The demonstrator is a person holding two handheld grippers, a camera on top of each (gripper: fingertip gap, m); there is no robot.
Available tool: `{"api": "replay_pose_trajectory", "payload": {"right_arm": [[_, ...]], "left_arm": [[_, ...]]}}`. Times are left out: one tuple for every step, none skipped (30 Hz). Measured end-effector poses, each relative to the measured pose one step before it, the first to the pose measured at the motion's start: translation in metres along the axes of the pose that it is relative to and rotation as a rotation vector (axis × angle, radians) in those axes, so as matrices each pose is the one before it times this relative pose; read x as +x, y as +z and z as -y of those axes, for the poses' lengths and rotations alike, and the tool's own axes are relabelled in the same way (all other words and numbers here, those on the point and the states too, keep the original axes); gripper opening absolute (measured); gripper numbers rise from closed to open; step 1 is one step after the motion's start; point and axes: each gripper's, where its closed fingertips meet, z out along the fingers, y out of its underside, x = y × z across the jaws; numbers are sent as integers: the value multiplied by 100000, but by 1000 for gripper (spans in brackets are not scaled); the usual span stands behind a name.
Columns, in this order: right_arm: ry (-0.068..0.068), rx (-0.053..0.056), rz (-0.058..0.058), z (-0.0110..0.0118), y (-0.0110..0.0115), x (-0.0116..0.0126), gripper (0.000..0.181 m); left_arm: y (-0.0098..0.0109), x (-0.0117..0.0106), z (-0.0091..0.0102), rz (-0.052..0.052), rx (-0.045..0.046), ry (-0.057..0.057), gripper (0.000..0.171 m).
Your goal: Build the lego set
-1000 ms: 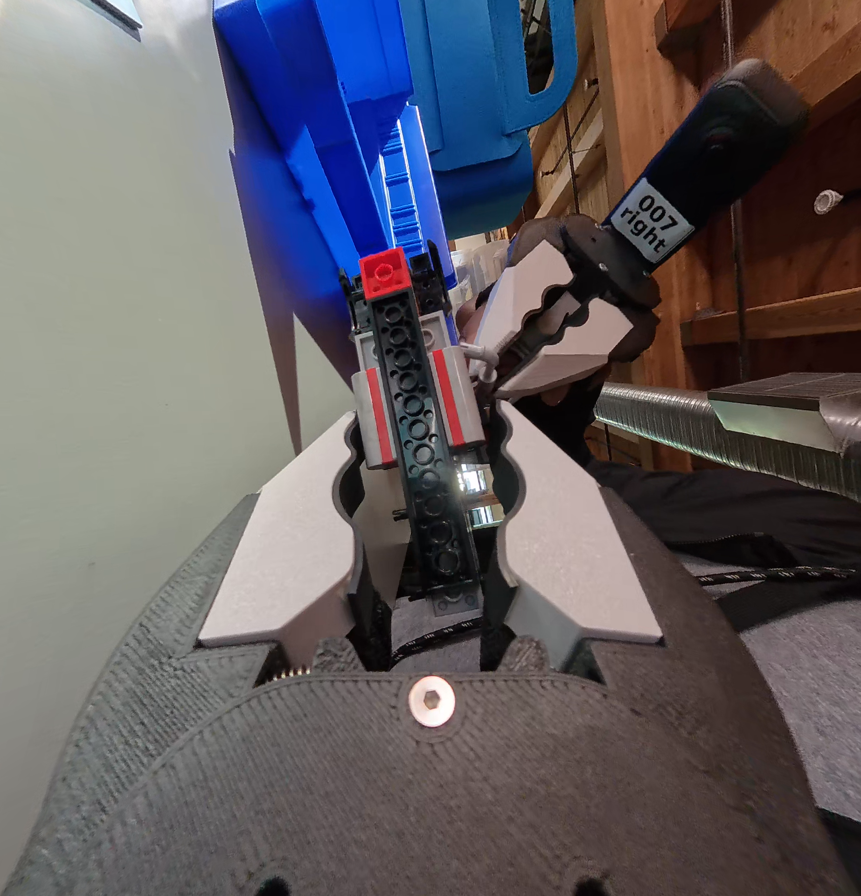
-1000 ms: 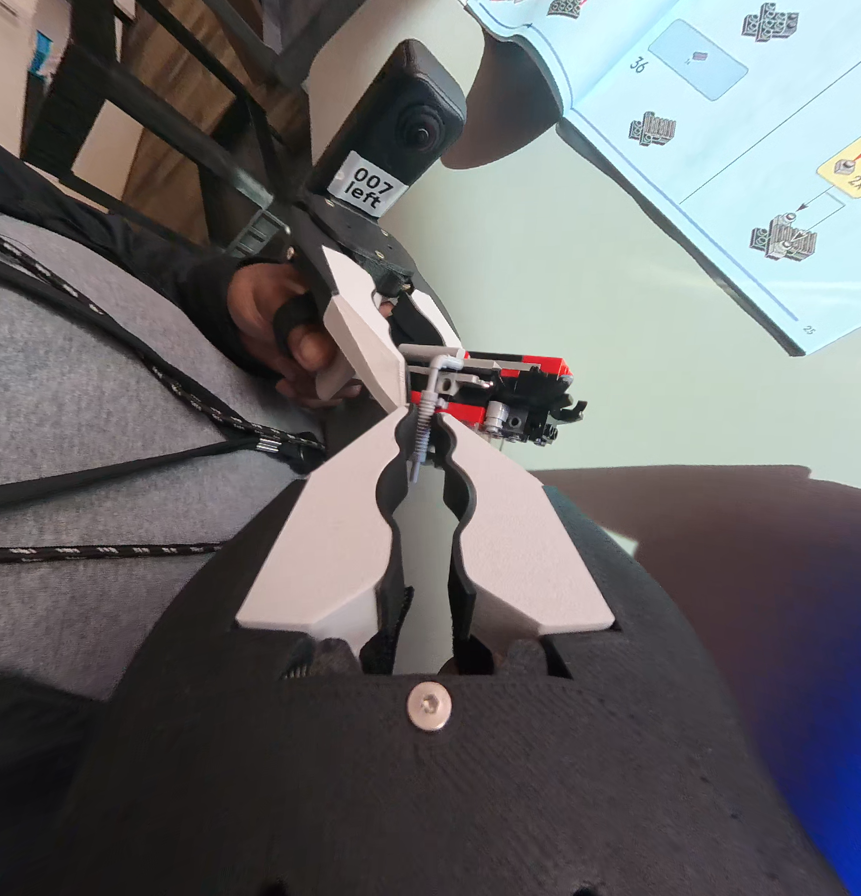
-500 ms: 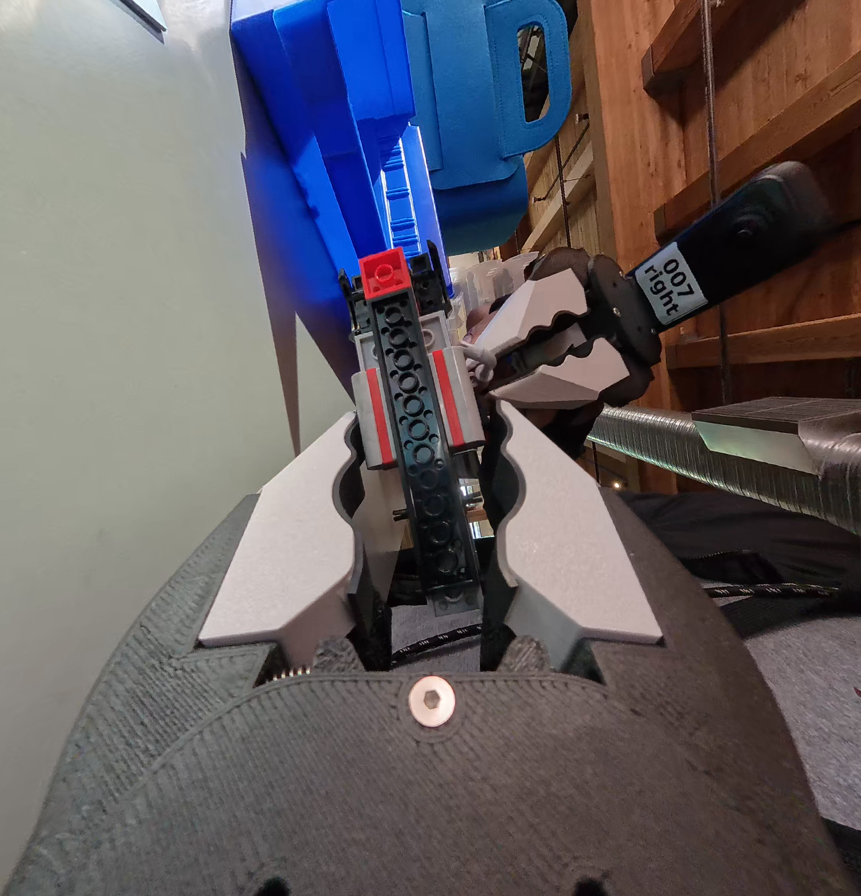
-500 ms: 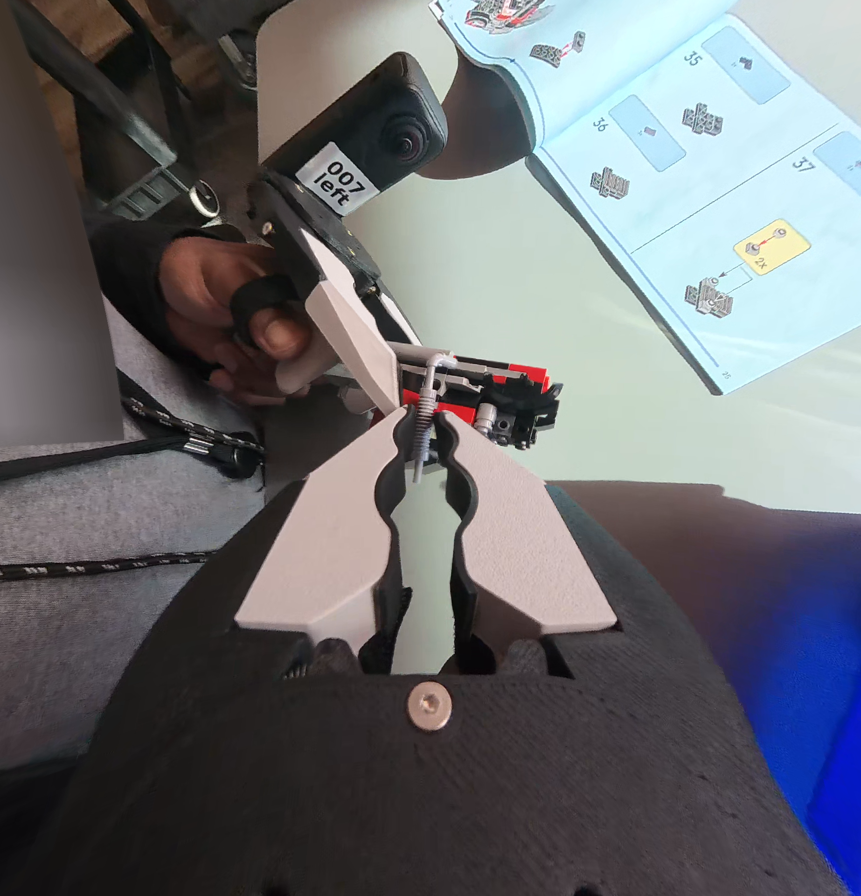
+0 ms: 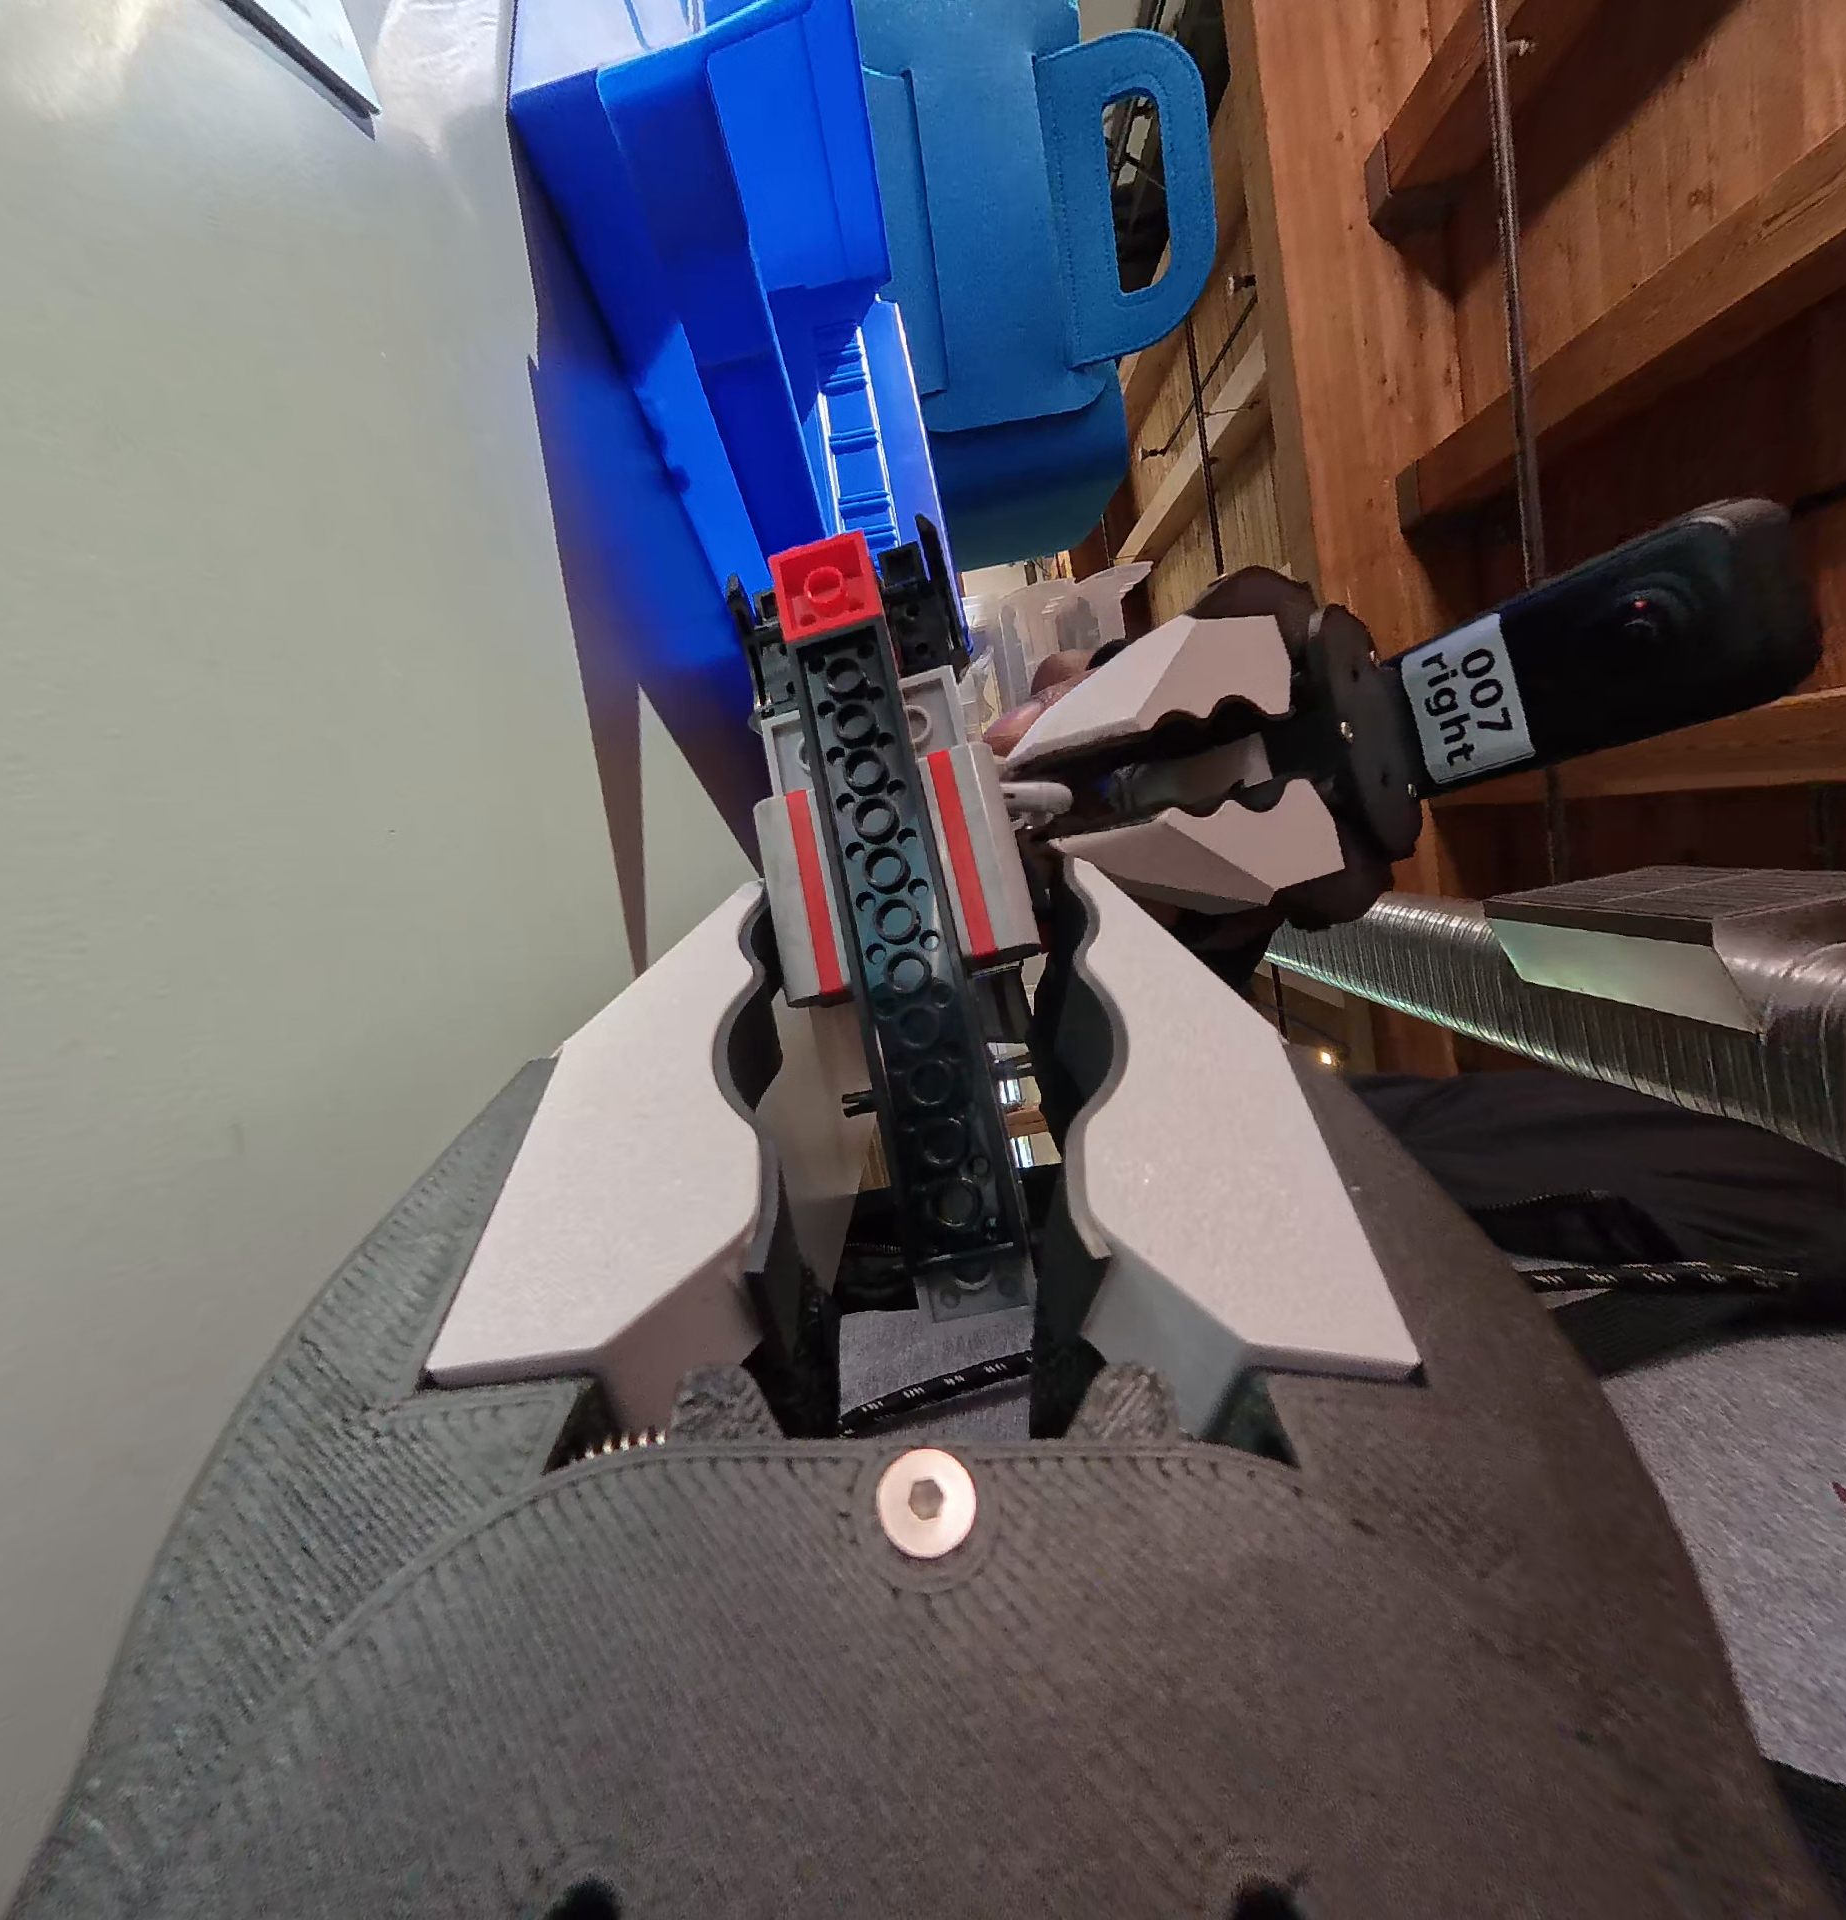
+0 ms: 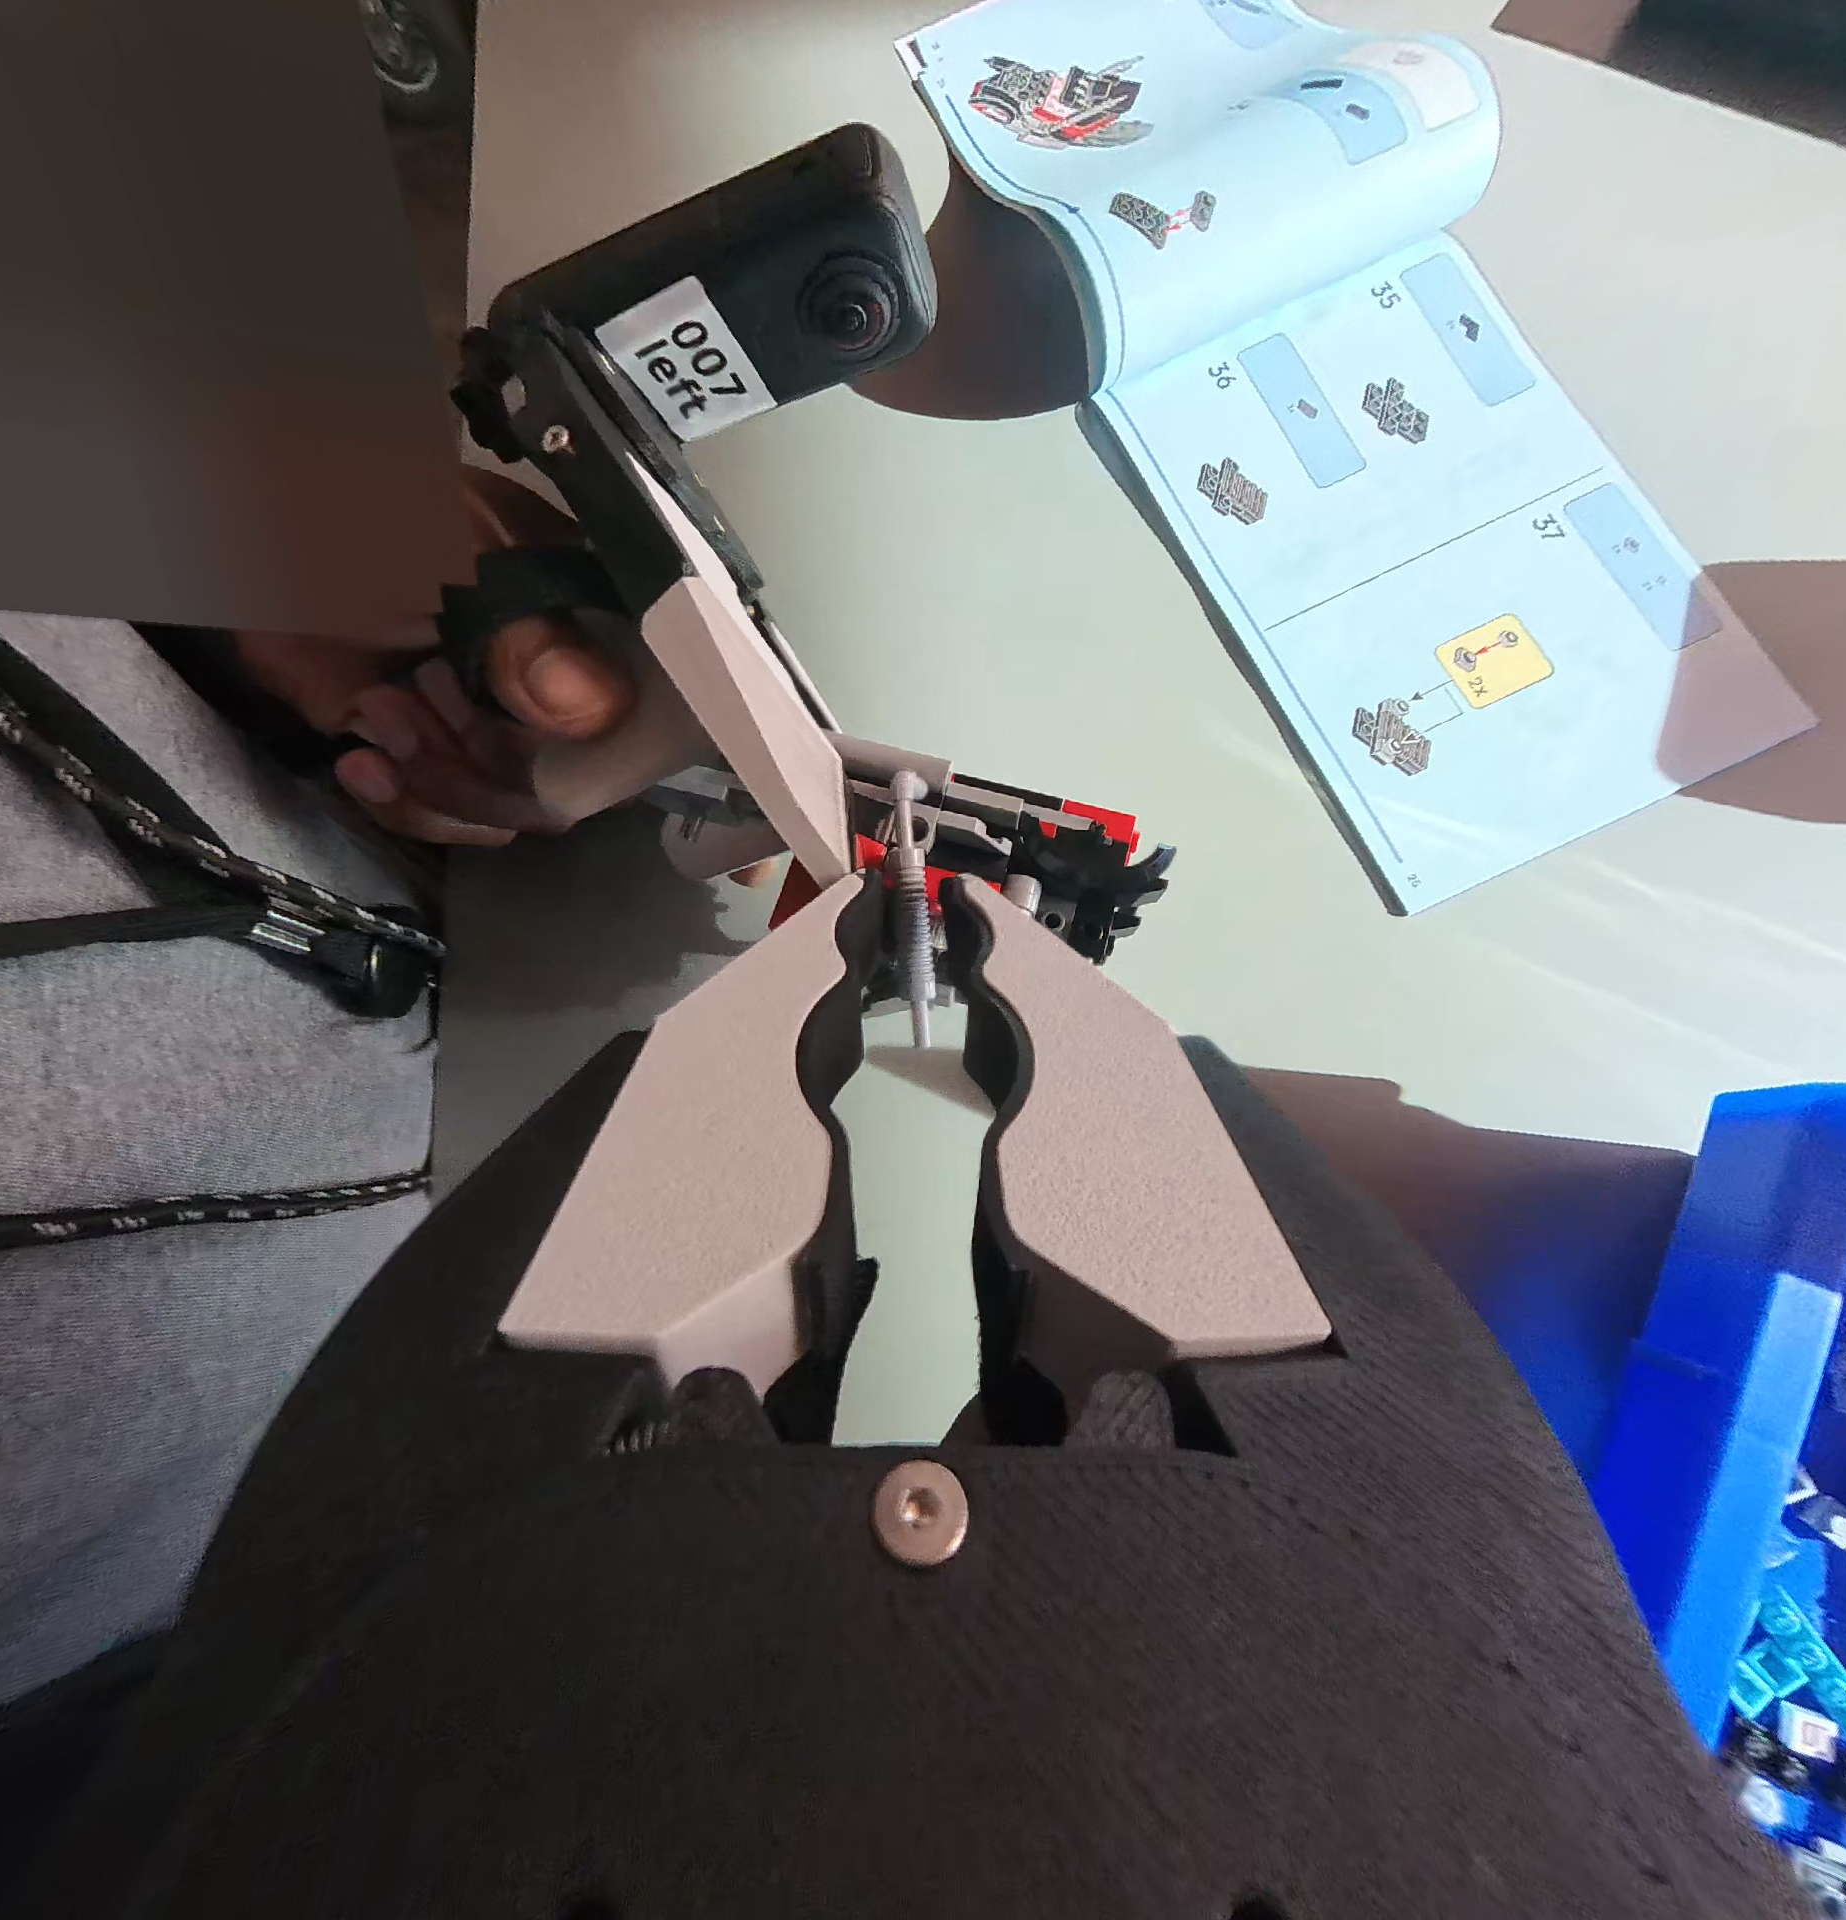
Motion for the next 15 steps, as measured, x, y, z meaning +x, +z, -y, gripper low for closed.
{"api": "replay_pose_trajectory", "payload": {"right_arm": [[-1684, -91, -721, -4, 27, -9, 13], [-1363, -269, -492, -65, 55, -15, 12], [-829, -346, -346, -91, 82, 0, 11], [-483, 133, -574, -1, 80, 23, 10], [-568, 560, -744, 91, 30, 22, 10], [-707, 503, -643, 105, 4, 17, 10], [-591, 319, -426, 74, -16, -3, 11], [-378, 288, -187, 64, -11, -6, 11], [-200, 500, 96, 85, -6, -31, 11], [-84, 347, 245, 39, 15, -46, 10], [-152, 120, 34, -15, 33, -7, 10], [-178, 284, -132, 9, 31, 14, 10], [-181, 409, -40, 34, 20, -4, 10], [-272, 576, -189, 93, -4, 1, 10], [-414, 953, -197, 157, -25, -24, 11]], "left_arm": [[-16, -22, -11, 175, 4, 13, 52], [-5, -1, -18, 80, -41, 35, 52], [-7, 13, -11, -42, 42, 104, 52], [-16, 10, 28, -13, 152, 34, 52], [-16, 4, 29, -49, 185, -83, 52], [-8, -43, 14, 228, 96, 28, 52], [-7, -40, 0, 445, -12, 261, 52], [-8, -16, -9, 289, 4, 409, 52], [0, -4, -24, 228, -84, 356, 52], [2, -21, -30, 351, -167, 329, 52], [-8, -34, -11, 359, 13, 253, 52], [-10, -5, -3, 173, 109, 227, 52], [11, 9, -7, 6, -58, 140, 52], [10, -2, -35, 93, -110, 177, 52], [15, 0, -23, 166, -54, 283, 52]]}}
